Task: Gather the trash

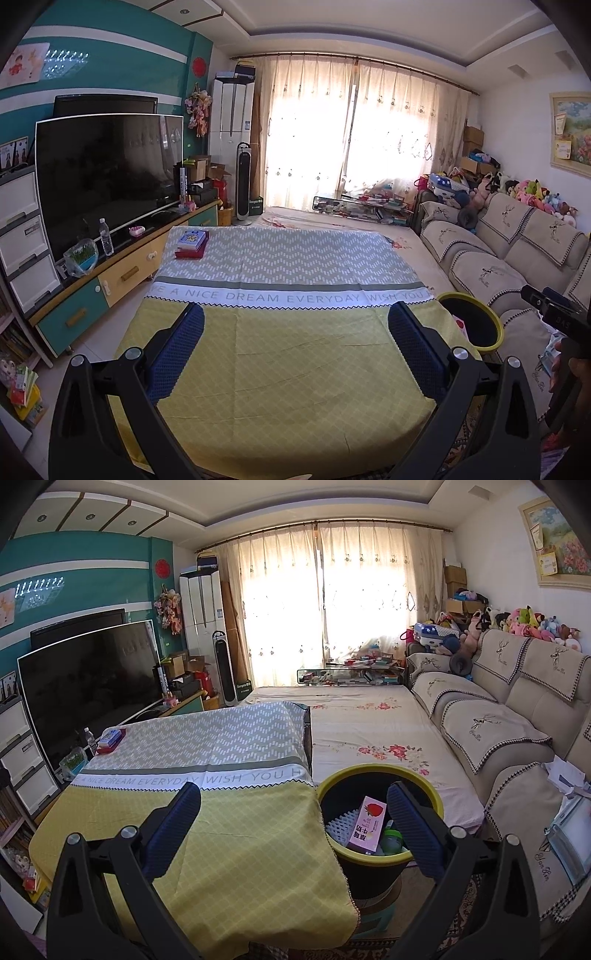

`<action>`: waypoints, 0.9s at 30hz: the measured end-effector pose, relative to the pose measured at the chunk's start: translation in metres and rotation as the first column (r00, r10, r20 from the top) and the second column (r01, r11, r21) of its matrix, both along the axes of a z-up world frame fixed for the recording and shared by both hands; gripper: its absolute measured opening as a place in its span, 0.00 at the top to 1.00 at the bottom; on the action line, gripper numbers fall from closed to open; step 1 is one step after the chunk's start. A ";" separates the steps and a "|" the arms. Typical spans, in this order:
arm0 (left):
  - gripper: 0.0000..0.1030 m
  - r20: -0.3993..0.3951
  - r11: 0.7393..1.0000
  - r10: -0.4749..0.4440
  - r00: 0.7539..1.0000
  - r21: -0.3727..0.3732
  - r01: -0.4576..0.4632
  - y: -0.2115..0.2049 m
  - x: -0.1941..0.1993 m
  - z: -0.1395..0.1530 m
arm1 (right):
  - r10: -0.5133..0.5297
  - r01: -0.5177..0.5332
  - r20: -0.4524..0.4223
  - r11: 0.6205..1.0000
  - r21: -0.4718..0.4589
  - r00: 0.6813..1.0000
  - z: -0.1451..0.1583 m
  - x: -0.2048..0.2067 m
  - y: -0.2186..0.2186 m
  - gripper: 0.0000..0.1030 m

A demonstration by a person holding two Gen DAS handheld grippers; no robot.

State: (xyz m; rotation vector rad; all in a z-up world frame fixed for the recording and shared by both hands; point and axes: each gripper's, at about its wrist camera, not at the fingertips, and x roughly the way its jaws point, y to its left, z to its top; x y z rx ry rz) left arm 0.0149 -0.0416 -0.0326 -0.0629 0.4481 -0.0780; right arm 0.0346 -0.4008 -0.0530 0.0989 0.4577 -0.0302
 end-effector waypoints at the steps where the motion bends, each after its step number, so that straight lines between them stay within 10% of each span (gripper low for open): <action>1: 0.05 0.000 1.000 0.000 1.000 -0.001 0.000 0.001 0.001 0.000 | 0.000 0.000 -0.001 1.000 0.000 1.000 -0.002 0.000 0.001 0.07; 27: 0.05 -0.016 1.000 -0.011 1.000 0.007 0.011 -0.004 0.000 -0.006 | 0.002 -0.002 -0.007 1.000 0.001 1.000 -0.010 0.003 0.003 0.07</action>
